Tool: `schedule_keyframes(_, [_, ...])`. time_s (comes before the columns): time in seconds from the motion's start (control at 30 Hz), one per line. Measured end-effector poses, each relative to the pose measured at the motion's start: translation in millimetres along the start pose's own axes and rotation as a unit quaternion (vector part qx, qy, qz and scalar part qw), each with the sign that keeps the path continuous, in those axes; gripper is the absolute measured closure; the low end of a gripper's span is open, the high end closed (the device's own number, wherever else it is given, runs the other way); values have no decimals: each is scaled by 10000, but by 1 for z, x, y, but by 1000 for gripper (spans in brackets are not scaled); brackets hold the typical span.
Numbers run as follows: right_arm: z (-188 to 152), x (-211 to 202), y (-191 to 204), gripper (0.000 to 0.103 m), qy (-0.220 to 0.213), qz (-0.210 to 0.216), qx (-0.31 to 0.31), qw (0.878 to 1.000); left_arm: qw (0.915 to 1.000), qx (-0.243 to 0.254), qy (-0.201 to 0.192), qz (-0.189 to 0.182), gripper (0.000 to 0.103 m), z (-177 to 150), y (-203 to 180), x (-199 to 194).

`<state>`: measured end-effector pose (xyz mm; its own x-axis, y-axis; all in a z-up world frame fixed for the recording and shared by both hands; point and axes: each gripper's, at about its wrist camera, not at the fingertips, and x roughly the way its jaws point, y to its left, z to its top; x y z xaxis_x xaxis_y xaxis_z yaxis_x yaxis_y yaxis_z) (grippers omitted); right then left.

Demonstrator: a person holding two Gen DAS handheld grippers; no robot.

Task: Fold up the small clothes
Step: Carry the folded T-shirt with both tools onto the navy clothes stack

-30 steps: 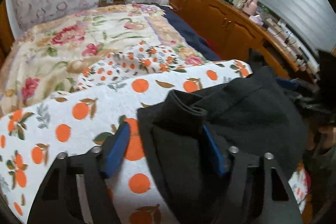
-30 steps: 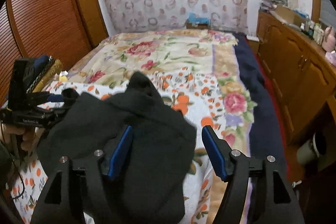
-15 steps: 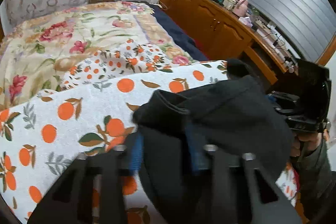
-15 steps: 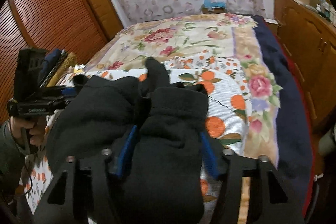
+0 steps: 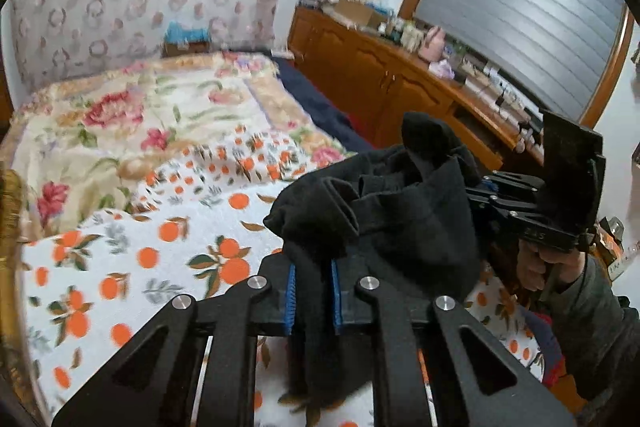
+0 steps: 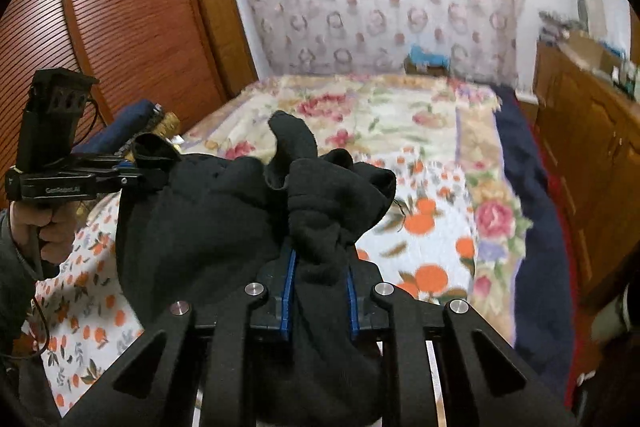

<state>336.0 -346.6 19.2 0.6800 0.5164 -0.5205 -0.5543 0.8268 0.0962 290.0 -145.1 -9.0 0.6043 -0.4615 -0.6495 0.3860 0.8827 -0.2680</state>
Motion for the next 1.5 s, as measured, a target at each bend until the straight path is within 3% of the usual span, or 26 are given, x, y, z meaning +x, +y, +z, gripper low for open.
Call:
schedule_keyframes(0.4, [22, 1, 81, 84, -597, 362, -696, 9951, 9944, -164, -890, 540, 90, -16, 45, -119])
schedule_keyframes(0.67, [53, 25, 137, 84, -768, 596, -1070, 9895, 9868, -255, -1342, 866, 90, -24, 93, -192])
schedule_keyframes(0.87, [87, 53, 183, 84, -831, 671, -1553, 9821, 9795, -490, -1652, 1044, 90, -50, 135, -230])
schedule_keyframes(1.03, [117, 99, 234, 84, -702, 687, -2149, 9717, 9747, -834, -1735, 1140, 90, -80, 182, -249])
schedule_keyframes(1.27, [148, 208, 295, 84, -238, 623, -2596, 9634, 9702, -1485, -1509, 1181, 90, -131, 254, -232])
schedule_keyframes(1.5, [170, 275, 328, 84, -8, 625, -2753, 9593, 9684, -1613, -1490, 1183, 90, -143, 271, -232])
